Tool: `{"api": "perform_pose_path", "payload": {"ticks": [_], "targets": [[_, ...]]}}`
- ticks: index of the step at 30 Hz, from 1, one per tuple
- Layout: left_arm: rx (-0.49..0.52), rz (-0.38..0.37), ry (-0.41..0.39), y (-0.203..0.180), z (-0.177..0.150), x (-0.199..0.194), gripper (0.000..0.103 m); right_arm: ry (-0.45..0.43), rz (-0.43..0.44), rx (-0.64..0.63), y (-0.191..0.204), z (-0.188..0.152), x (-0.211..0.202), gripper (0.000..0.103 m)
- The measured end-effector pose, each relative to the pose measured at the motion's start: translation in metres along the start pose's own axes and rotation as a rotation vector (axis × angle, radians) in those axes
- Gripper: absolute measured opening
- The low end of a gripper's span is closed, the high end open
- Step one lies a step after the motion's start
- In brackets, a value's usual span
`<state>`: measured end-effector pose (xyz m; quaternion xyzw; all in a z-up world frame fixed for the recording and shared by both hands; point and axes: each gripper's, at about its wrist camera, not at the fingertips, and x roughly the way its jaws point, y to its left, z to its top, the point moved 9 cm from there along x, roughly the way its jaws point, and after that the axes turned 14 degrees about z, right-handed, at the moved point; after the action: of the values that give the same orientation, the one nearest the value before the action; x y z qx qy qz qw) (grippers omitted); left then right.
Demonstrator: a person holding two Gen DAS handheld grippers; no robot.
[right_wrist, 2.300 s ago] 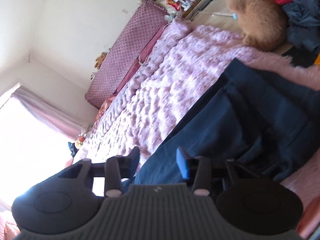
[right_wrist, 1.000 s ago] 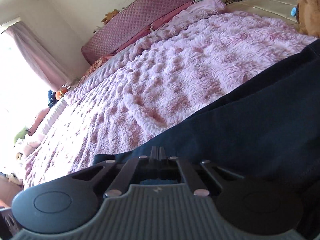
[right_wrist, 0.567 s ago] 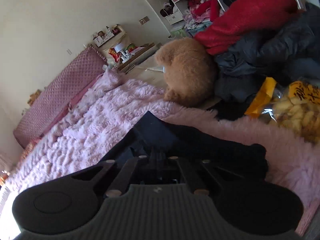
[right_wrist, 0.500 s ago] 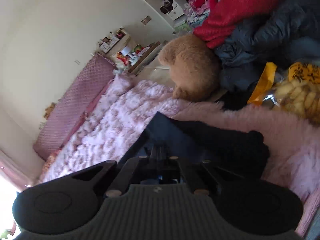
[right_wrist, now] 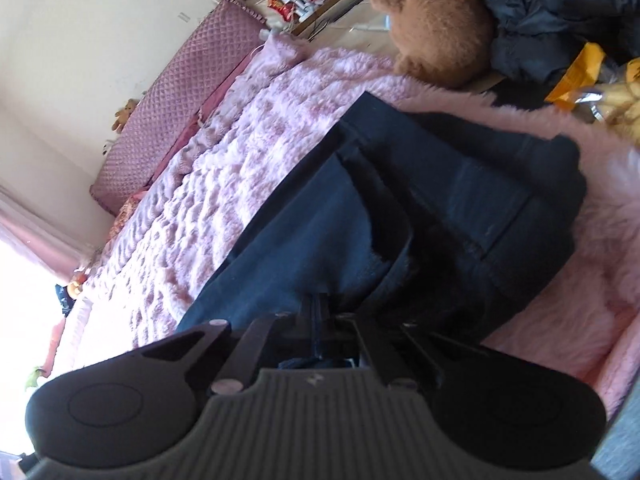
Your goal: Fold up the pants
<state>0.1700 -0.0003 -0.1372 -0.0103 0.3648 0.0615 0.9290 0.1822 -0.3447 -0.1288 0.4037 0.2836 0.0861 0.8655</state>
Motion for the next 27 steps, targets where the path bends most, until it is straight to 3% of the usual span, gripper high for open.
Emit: {"api": "perform_pose_path", "payload": {"ticks": [4,6,9,14,19,24,27], "targets": [[-0.099,0.009,-0.057,0.02,0.018,-0.011,0.041,-0.075,-0.135,-0.142,-0.001,0.007,-0.014,0.0],[-0.119,0.0,-0.05,0.032,0.03,-0.012,0.044,-0.127,-0.119,-0.132,0.0,0.01,-0.023,0.006],[-0.198,-0.058,0.022,0.056,0.038,-0.005,0.047,-0.183,-0.073,-0.138,0.006,0.017,-0.027,0.021],[-0.484,-0.076,0.123,0.125,0.044,0.018,0.048,-0.164,-0.048,-0.166,0.015,0.013,-0.02,0.026],[-0.621,-0.348,0.291,0.159,0.034,0.047,0.05,-0.154,-0.068,-0.149,0.01,0.013,-0.013,0.03],[-0.643,-0.516,0.419,0.156,0.019,0.069,0.05,-0.154,-0.058,-0.122,0.009,0.011,-0.012,0.03],[-0.65,-0.692,0.462,0.143,0.021,0.078,0.05,-0.139,-0.071,-0.124,0.007,0.009,-0.009,0.03]]}}
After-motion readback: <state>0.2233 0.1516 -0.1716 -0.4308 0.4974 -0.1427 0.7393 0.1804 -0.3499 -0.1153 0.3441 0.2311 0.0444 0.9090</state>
